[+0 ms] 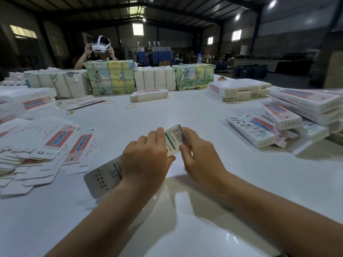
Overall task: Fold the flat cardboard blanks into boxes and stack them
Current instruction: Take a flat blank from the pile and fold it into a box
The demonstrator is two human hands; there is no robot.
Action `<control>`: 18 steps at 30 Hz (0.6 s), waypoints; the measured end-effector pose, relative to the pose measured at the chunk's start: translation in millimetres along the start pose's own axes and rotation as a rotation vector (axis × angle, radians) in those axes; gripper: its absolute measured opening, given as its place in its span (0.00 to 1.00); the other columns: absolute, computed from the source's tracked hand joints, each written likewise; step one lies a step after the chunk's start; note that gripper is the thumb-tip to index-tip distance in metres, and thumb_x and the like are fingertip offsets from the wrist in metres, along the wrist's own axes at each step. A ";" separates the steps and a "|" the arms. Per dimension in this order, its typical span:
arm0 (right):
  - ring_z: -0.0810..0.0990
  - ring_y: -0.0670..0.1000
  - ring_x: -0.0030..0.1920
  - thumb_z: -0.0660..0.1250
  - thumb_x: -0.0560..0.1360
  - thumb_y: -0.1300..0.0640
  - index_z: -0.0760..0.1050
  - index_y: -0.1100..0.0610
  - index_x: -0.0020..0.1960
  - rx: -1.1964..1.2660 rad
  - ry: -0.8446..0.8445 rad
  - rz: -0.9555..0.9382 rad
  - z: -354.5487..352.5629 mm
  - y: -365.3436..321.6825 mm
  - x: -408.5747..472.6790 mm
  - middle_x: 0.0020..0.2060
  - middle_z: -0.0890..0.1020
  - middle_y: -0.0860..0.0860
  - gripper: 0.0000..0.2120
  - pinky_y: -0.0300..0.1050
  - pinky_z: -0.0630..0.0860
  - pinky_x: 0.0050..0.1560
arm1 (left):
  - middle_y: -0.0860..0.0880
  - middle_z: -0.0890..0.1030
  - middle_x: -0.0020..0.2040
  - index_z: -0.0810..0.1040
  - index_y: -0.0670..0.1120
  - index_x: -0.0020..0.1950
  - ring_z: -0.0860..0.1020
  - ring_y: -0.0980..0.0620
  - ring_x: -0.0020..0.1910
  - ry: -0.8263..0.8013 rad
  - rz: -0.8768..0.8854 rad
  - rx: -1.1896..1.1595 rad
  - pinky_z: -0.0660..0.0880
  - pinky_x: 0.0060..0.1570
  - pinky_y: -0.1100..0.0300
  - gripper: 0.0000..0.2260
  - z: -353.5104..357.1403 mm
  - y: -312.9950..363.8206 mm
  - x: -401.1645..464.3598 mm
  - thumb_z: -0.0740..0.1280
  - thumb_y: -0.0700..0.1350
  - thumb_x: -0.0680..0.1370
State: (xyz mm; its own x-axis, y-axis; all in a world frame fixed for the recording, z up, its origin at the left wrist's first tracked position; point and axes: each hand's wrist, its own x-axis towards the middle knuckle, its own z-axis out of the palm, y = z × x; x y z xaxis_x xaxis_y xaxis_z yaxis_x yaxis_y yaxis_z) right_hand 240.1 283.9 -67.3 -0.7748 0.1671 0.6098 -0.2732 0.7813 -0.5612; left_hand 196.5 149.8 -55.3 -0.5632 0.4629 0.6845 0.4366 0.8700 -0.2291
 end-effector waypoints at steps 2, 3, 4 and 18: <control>0.78 0.44 0.43 0.57 0.81 0.59 0.72 0.54 0.60 0.109 0.002 0.025 -1.2 -3.4 0.5 0.46 0.80 0.47 0.11 0.31 0.72 0.39 | 0.44 0.82 0.40 0.80 0.37 0.55 0.80 0.46 0.31 0.007 -0.011 -0.004 0.72 0.27 0.60 0.34 0.6 -2.4 -0.7 0.80 0.58 0.58; 0.78 0.43 0.44 0.56 0.81 0.59 0.74 0.53 0.57 0.220 0.005 0.073 -2.4 -5.0 2.1 0.44 0.80 0.46 0.10 0.31 0.74 0.42 | 0.43 0.82 0.40 0.80 0.36 0.55 0.80 0.46 0.32 0.006 -0.015 -0.009 0.73 0.27 0.59 0.34 1.0 -3.3 -0.9 0.80 0.58 0.58; 0.79 0.44 0.46 0.55 0.82 0.59 0.76 0.53 0.54 0.362 0.009 0.144 -3.8 -5.9 4.6 0.43 0.81 0.47 0.11 0.35 0.77 0.46 | 0.43 0.82 0.41 0.80 0.36 0.56 0.80 0.45 0.32 0.008 -0.017 -0.016 0.73 0.27 0.59 0.34 1.5 -4.1 -1.0 0.80 0.57 0.59; 0.84 0.55 0.48 0.66 0.77 0.63 0.82 0.58 0.49 0.846 0.028 0.445 -12.8 2.8 14.6 0.42 0.85 0.54 0.07 0.46 0.81 0.50 | 0.42 0.83 0.44 0.79 0.36 0.57 0.81 0.44 0.35 0.106 0.030 -0.072 0.76 0.30 0.58 0.35 6.6 -3.5 -2.1 0.80 0.55 0.59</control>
State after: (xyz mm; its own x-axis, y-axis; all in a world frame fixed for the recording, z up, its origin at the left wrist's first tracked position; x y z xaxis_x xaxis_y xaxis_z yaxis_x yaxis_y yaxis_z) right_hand 235.3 296.2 -52.8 -0.8959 0.3671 0.2501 -0.2871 -0.0489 -0.9567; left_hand 191.6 146.9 -60.5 -0.4735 0.4642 0.7486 0.5035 0.8400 -0.2024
